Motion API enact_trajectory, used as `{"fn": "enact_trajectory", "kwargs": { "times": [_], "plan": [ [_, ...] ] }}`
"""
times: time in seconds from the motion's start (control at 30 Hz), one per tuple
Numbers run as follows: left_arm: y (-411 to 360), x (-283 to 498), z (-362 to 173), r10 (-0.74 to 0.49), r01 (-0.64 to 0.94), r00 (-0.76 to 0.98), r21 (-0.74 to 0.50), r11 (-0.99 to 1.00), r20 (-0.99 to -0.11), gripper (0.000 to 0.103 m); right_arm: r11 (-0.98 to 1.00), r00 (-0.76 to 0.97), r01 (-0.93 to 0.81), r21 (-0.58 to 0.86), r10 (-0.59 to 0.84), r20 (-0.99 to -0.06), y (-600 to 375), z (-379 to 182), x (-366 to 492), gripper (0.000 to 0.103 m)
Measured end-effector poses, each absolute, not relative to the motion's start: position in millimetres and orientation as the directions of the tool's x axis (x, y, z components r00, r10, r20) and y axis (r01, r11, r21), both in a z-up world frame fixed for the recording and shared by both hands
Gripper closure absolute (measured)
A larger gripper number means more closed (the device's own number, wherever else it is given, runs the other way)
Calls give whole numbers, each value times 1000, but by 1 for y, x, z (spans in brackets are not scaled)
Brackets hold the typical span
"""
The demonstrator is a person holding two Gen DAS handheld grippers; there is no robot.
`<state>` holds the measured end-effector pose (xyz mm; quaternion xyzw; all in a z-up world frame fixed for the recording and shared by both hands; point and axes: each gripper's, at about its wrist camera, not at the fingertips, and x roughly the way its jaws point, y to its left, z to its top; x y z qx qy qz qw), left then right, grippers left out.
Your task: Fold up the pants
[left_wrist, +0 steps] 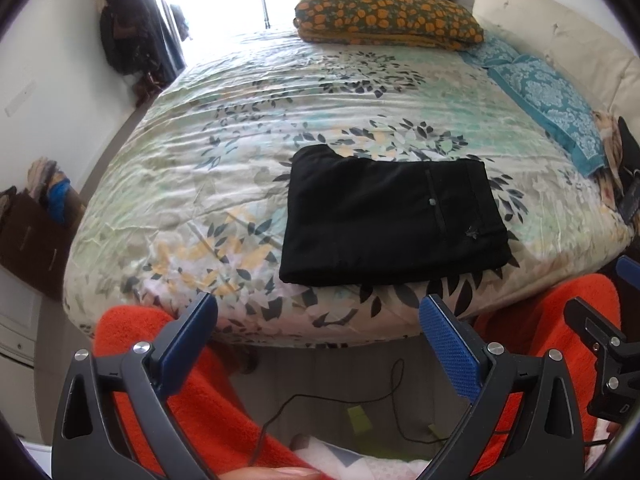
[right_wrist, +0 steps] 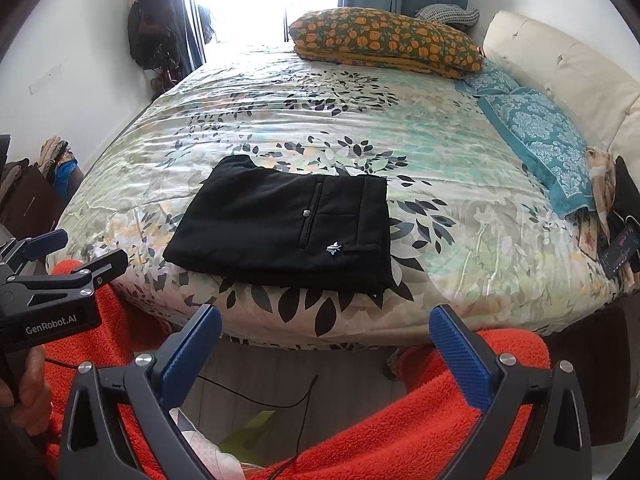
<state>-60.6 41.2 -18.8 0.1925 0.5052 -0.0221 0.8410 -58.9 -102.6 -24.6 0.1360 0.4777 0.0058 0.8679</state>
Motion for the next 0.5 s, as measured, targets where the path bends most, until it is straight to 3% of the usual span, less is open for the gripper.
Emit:
{"fn": "enact_trajectory", "kwargs": {
  "times": [0.5],
  "plan": [
    [42, -63, -23, 157, 240, 487, 304, 922, -859, 2, 962, 526, 116, 246, 150, -837, -99, -30, -56, 0]
  ]
}}
